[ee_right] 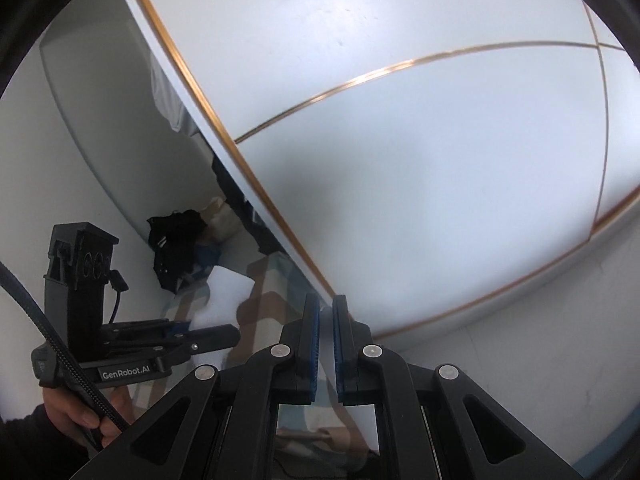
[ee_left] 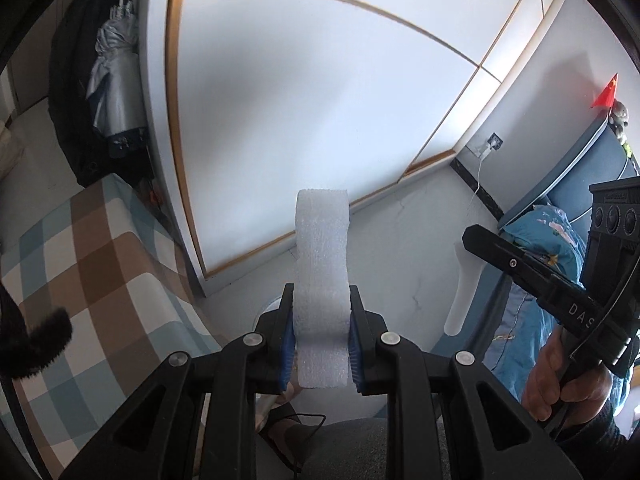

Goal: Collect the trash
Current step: 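Carry both white foam pieces over to the white bin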

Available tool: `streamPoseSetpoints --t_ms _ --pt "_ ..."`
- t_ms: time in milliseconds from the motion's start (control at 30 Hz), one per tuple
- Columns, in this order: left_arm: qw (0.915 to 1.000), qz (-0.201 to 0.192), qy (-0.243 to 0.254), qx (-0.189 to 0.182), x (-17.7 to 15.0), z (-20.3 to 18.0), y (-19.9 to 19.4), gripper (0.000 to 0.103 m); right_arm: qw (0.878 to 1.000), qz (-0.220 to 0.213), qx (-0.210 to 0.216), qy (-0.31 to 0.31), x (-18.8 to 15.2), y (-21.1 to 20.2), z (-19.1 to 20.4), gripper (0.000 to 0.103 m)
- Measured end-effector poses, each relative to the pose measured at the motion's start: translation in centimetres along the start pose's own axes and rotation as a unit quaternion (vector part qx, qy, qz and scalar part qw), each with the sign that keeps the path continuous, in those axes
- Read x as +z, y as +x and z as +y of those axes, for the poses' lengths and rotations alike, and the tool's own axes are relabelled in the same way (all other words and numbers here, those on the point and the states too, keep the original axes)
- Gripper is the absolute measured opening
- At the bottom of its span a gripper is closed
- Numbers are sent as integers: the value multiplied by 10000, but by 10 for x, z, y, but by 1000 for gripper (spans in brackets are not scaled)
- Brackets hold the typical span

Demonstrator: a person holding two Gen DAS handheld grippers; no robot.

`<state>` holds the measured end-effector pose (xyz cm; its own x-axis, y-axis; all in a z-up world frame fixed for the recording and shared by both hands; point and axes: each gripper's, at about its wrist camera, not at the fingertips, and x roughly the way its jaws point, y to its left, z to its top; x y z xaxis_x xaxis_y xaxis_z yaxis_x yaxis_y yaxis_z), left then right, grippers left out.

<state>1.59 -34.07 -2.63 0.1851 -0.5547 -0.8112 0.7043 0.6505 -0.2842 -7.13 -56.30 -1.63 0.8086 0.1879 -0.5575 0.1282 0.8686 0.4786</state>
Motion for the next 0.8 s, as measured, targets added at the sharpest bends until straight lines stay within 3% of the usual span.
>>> streamPoseSetpoints --t_ms 333,567,800 --pt "9934 1133 -151 -135 -5 15 88 18 9932 678 -134 940 -53 69 -69 6" --pt "9808 1929 -258 -123 -10 16 140 18 9820 1137 -138 1503 -93 124 -102 6" --pt "9628 2699 -117 -15 -16 6 186 18 9727 1267 -92 1941 -118 146 -128 6"
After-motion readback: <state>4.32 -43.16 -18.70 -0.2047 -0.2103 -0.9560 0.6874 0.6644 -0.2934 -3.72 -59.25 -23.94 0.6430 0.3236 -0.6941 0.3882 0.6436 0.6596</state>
